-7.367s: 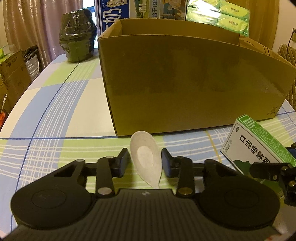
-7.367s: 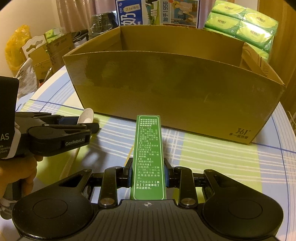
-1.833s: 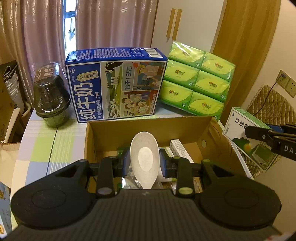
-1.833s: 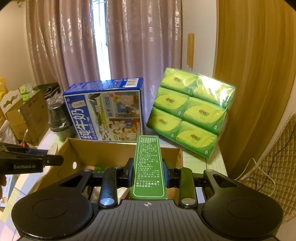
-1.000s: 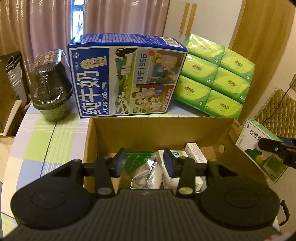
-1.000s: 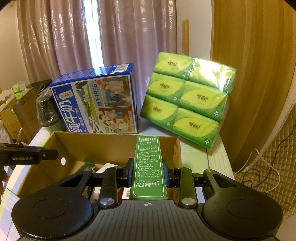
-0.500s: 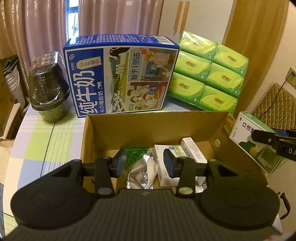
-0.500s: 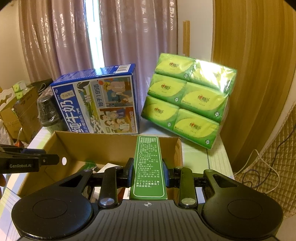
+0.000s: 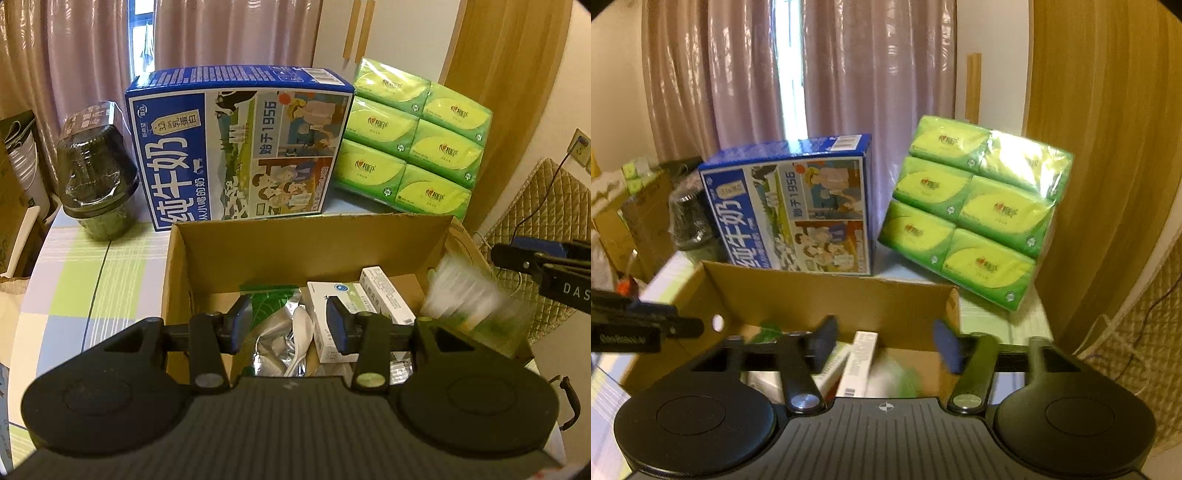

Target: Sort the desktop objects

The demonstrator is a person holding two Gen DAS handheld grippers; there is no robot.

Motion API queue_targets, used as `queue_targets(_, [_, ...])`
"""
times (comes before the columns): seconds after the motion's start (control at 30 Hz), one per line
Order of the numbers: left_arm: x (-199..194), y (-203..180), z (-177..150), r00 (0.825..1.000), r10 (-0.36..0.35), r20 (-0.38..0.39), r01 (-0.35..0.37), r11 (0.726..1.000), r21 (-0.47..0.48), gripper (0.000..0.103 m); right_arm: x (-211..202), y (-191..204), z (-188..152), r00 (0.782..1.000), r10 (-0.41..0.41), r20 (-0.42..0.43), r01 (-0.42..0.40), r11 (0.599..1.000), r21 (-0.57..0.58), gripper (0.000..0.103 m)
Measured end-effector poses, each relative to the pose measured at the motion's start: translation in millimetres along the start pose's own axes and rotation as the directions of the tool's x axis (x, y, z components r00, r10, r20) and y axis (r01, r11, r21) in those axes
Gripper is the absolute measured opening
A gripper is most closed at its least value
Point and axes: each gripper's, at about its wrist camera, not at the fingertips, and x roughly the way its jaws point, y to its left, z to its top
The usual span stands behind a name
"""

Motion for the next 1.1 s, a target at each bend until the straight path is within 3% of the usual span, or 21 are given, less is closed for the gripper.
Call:
queue_targets(0.3, [-2, 3, -8, 1.0, 0.006, -0.01, -0.006, 1.0, -0.006, 0.042, -6, 2, -3, 1.0, -0.002, -0.01, 0.002, 1.0, -0.007, 0.059])
queue_targets(0.4, [-6, 2, -9, 1.0, 0.014, -0.005, -0.014, 1.0, 0.002, 0.05, -11, 2, -3, 1.0, -0.004, -0.012, 0.004, 1.0, -0.007, 0.062])
queue_targets(0.53, [-16, 1, -9, 1.0, 0.025, 0.005, -0.025, 1.0, -0.004, 0.069, -19, 5, -5, 0.999, -0.009, -0.031, 0.008, 1.0, -0.012, 0.072])
queue_targets(0.6, [-21, 0, -9, 1.0, 0.028, 0.007, -0.028, 1.0, 0.001, 0.075, -23, 8, -6, 0.999, -0.007, -0.05, 0.006, 1.0, -0.018, 0.078])
queue_targets(0.67, [-26, -2, -9, 0.999, 0.031, 0.014, -0.031, 0.999, 0.014, 0.088, -28, 12, -7, 0.998, -0.011, -0.06, 0.01, 1.0, -0.022, 0.092])
queue_targets(0.77, [-36, -4, -10, 0.999, 0.029, 0.024, -0.03, 0.999, 0.021, 0.096, -34, 17, -8, 0.997, -0.006, -0.078, 0.005, 1.0, -0.017, 0.1])
queue_targets(0.9, [-50, -4, -12, 0.999, 0.032, 0.033, -0.032, 0.999, 0.01, 0.102, -43, 25, -9, 0.995, -0.004, -0.096, 0.001, 1.0, -0.028, 0.101])
queue_targets(1.1, [-69, -4, -19, 0.997, 0.075, 0.036, -0.075, 0.997, -0.005, 0.102, -52, 30, -10, 0.982, 0.009, -0.189, -0.012, 1.0, -0.013, 0.101])
